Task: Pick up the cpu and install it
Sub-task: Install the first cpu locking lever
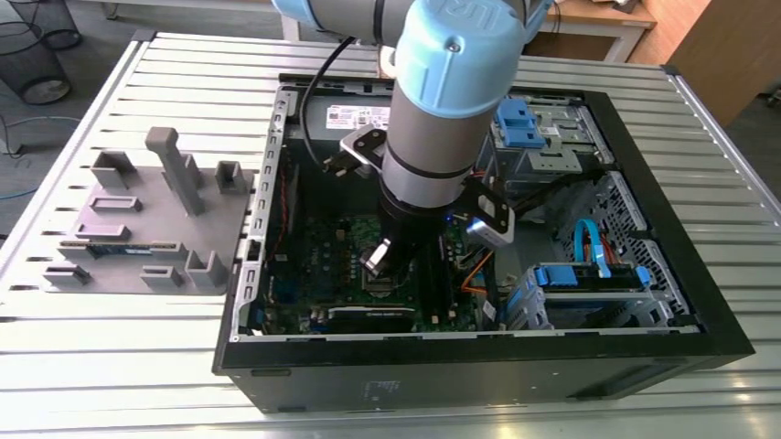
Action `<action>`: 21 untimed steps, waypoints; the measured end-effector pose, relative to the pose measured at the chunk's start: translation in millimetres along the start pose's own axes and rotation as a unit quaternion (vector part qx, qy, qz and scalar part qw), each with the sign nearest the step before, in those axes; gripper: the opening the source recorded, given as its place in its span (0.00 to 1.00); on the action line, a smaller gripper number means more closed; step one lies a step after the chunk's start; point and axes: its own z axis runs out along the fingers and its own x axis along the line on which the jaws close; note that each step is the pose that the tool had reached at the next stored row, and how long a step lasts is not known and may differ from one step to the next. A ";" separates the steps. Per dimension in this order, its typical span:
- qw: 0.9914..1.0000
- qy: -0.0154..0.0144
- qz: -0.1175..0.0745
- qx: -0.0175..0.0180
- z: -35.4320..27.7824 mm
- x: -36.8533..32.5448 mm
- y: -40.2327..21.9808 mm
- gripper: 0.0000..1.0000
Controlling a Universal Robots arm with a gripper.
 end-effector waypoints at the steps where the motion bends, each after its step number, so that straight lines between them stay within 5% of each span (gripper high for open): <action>1: 1.000 0.000 0.000 -0.001 0.0 0.0 0.0 0.11; 11: 1.000 0.000 0.000 -0.013 0.1 -0.5 -1.5 0.11; 18: 1.000 -0.003 0.000 -0.024 0.0 -0.3 -3.4 0.11; 21: 1.000 -0.004 0.000 -0.025 0.0 -0.1 -3.6 0.11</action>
